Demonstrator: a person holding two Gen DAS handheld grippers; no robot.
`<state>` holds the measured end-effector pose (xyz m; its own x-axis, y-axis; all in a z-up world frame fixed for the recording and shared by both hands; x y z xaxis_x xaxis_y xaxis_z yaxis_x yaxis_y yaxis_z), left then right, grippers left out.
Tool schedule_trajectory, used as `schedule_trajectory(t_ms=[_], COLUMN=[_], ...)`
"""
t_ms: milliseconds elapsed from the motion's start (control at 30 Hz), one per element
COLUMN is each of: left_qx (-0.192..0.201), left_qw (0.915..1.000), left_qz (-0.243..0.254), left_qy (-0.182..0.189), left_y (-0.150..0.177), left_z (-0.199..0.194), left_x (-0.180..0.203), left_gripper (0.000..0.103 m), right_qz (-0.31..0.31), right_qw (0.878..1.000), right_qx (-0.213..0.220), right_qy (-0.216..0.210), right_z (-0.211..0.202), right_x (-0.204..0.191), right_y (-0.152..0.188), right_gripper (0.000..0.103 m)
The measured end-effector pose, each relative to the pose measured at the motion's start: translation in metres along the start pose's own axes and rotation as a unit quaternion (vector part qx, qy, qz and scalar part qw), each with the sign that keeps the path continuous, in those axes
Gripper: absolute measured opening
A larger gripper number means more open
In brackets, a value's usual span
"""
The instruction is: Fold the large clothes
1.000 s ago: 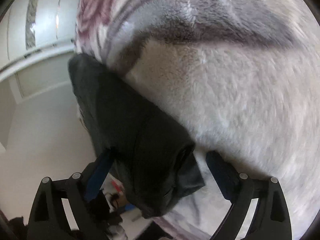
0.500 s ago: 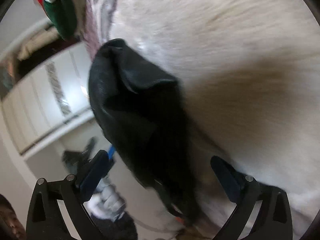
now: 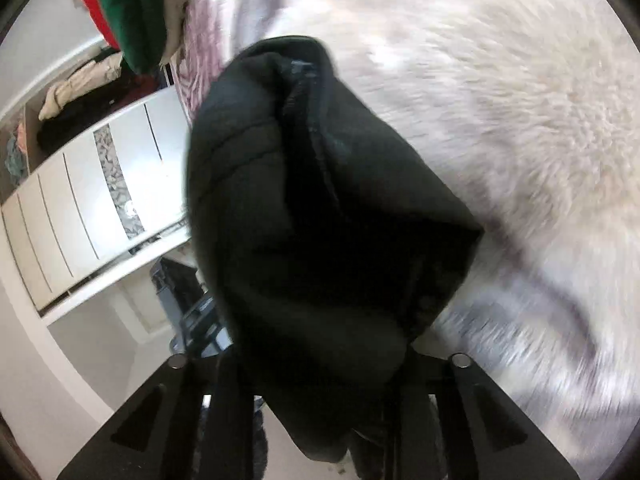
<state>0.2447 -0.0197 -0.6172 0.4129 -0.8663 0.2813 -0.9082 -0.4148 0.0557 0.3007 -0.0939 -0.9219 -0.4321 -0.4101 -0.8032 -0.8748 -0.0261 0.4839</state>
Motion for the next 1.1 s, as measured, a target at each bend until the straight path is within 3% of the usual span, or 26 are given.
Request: schedule_trajectory(t_ms=[267, 467, 700, 767, 867, 900, 933, 967, 1000, 1067, 1100], left_qx=[-0.005, -0.024, 0.031, 0.044, 0.048, 0.046, 0.045, 0.044, 0.044, 0.044, 0.049], left_qw=[0.9961, 0.9871, 0.9776, 0.9799, 0.9783, 0.9782, 0.9771, 0.9733, 0.9678, 0.951, 0.9429], left_qz=[-0.004, 0.007, -0.059, -0.075, -0.105, -0.114, -0.12, -0.137, -0.15, -0.189, -0.202], left_qy=[0.088, 0.158, 0.2, 0.18, 0.172, 0.167, 0.17, 0.179, 0.197, 0.24, 0.26], left_y=[-0.007, -0.008, 0.024, 0.041, 0.075, 0.088, 0.098, 0.113, 0.123, 0.143, 0.152], left_z=[0.005, -0.011, -0.097, -0.111, -0.118, -0.116, -0.114, -0.109, -0.107, -0.103, -0.107], left_x=[-0.013, -0.027, -0.133, -0.168, -0.21, -0.22, -0.224, -0.23, -0.231, -0.228, -0.228], left_gripper=[0.004, 0.004, 0.004, 0.004, 0.014, 0.025, 0.046, 0.056, 0.062, 0.062, 0.062], right_qz=[-0.059, -0.041, 0.006, 0.014, 0.048, 0.063, 0.08, 0.091, 0.105, 0.116, 0.124], right_qw=[0.997, 0.993, 0.974, 0.965, 0.953, 0.951, 0.949, 0.947, 0.943, 0.947, 0.954], right_qx=[-0.011, 0.006, 0.01, 0.007, 0.01, 0.007, 0.003, -0.003, -0.013, -0.032, -0.055], right_qy=[0.052, 0.11, 0.227, 0.263, 0.298, 0.303, 0.305, 0.309, 0.317, 0.297, 0.267], right_z=[0.027, 0.081, 0.181, 0.215, 0.268, 0.287, 0.304, 0.316, 0.329, 0.346, 0.355], right_x=[-0.094, -0.153, -0.201, -0.208, -0.212, -0.211, -0.207, -0.206, -0.204, -0.213, -0.222], right_y=[0.03, 0.039, 0.044, 0.039, 0.021, 0.013, 0.005, -0.001, -0.006, -0.009, -0.007], right_gripper=[0.02, 0.02, 0.02, 0.02, 0.021, 0.025, 0.034, 0.045, 0.052, 0.087, 0.091])
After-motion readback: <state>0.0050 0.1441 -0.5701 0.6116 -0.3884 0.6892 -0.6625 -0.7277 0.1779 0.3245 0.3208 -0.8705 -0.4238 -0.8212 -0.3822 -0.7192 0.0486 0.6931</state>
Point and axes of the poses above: each gripper's, at about its wrist camera, not at the fingertips, and z roughly the way its jaws point, x to its right, y to its underside, the point moved 9 cm from there along z, roughly the way its jaws point, and after that the axes turned 6 degrees about -x, right-handed, at the moved point
